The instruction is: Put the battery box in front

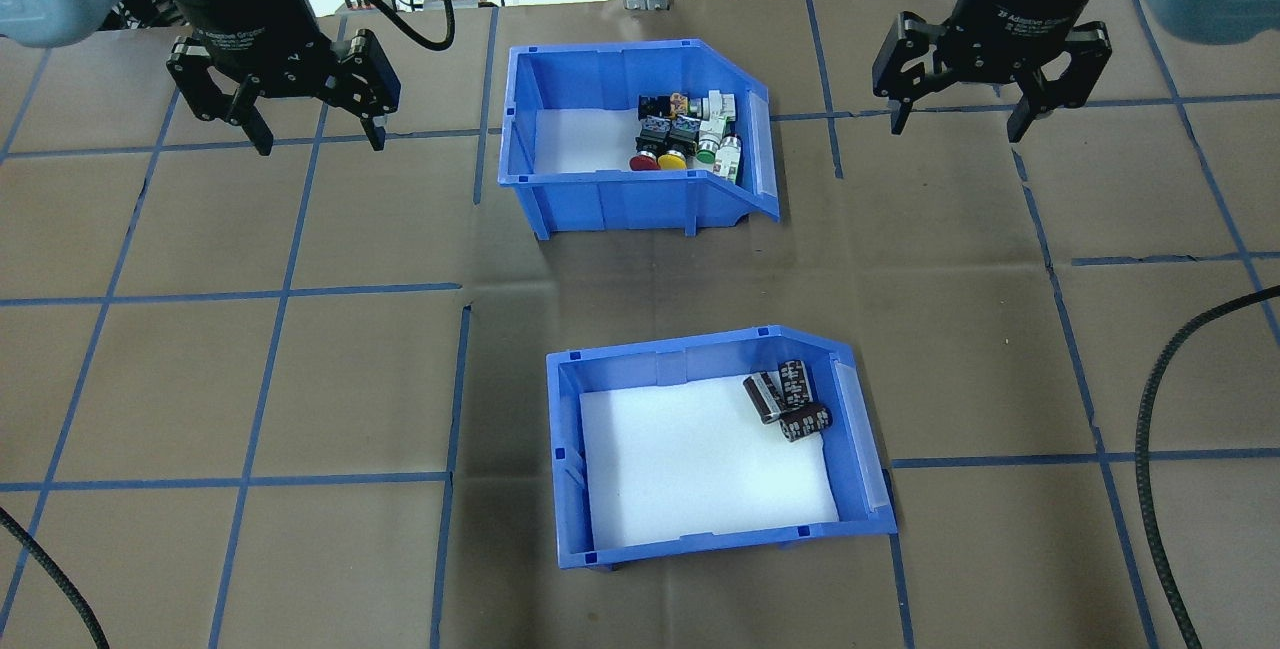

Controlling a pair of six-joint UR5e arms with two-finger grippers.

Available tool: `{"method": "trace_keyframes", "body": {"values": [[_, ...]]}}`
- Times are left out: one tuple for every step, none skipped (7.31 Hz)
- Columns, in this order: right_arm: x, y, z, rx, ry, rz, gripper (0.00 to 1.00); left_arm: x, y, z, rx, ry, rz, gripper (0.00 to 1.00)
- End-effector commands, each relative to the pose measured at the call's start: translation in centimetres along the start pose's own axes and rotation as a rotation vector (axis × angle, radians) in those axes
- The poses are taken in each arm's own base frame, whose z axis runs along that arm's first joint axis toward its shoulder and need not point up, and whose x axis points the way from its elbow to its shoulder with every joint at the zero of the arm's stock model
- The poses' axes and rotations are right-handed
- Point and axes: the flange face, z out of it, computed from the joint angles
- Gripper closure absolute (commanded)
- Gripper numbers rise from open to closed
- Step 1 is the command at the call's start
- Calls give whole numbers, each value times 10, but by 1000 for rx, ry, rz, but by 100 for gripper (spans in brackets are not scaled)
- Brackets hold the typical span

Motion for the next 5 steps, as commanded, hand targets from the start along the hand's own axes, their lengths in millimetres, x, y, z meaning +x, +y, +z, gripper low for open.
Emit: {"method": "trace_keyframes", "body": {"values": [[0,0,0,-1,0,0,0,0,-3,-2,5,2,-4,0],[0,0,0,-1,-1,0,0,0,0,-9,26,6,-5,0],[0,0,0,-1,0,0,0,0,-6,-15,92,3,8,0],[0,-1,1,-2,0,0,0,1,-12,-6,78,8,14,0],[0,-1,1,-1,-3,0,0,2,-14,1,62,7,14,0]]}}
